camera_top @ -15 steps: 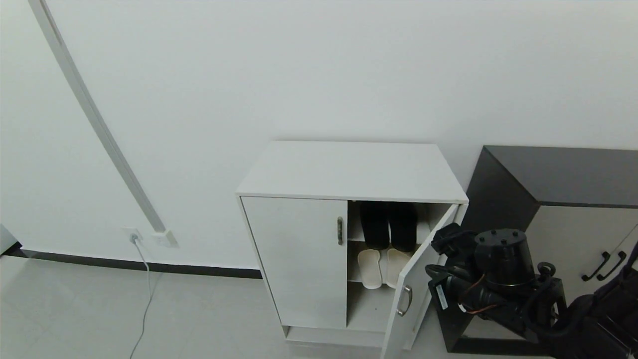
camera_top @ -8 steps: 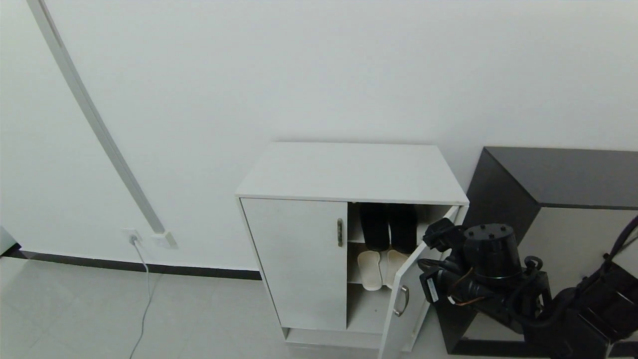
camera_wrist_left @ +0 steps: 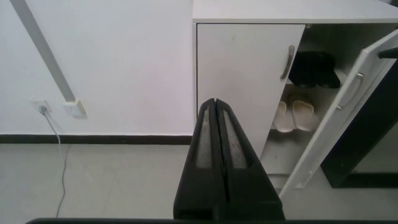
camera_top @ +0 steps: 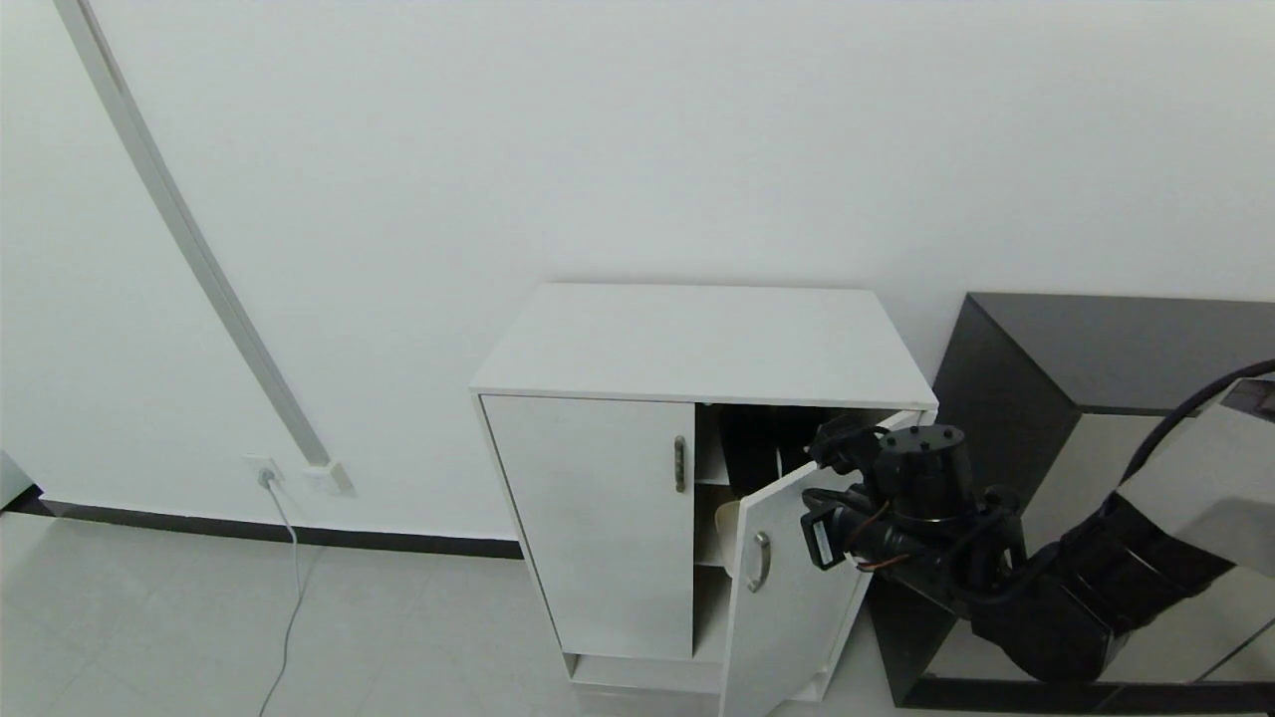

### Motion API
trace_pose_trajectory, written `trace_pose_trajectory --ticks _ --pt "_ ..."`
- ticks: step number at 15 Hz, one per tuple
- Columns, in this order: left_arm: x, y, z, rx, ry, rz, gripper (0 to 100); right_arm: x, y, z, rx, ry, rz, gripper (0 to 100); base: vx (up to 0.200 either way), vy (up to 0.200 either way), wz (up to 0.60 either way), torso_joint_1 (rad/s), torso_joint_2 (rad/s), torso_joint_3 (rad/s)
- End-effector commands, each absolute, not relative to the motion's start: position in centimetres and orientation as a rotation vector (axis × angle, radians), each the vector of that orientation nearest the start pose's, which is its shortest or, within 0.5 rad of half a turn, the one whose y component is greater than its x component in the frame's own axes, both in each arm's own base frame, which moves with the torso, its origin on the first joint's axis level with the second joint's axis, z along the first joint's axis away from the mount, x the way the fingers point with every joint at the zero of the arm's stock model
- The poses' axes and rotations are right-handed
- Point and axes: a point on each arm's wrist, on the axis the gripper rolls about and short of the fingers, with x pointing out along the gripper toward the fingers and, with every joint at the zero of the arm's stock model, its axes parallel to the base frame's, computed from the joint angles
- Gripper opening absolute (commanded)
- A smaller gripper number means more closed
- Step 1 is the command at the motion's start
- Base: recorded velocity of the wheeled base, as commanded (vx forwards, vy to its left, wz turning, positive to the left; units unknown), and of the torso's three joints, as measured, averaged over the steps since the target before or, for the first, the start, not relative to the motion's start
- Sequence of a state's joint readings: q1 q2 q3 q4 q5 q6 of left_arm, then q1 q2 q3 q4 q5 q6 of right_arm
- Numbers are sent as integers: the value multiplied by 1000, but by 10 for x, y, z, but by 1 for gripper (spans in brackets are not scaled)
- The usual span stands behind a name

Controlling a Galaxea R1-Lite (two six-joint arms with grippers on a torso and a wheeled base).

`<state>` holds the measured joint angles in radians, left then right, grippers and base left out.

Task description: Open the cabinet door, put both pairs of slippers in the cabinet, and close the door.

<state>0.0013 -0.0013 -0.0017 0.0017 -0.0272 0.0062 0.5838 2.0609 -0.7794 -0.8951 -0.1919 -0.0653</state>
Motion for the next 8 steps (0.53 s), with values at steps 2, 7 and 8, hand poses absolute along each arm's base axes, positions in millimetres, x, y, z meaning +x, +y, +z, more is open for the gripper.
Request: trace_pose_trajectory --ticks 2,7,8 --pt "-23 -1 76 6 0 -26 0 320 207 69 -210 342 400 0 0 0 0 0 0 0" --pt "-23 -1 76 6 0 -26 0 347 221 59 -198 312 391 0 0 0 0 0 0 0" --pt "-23 -1 76 6 0 -26 0 350 221 58 -197 311 386 0 0 0 0 0 0 0"
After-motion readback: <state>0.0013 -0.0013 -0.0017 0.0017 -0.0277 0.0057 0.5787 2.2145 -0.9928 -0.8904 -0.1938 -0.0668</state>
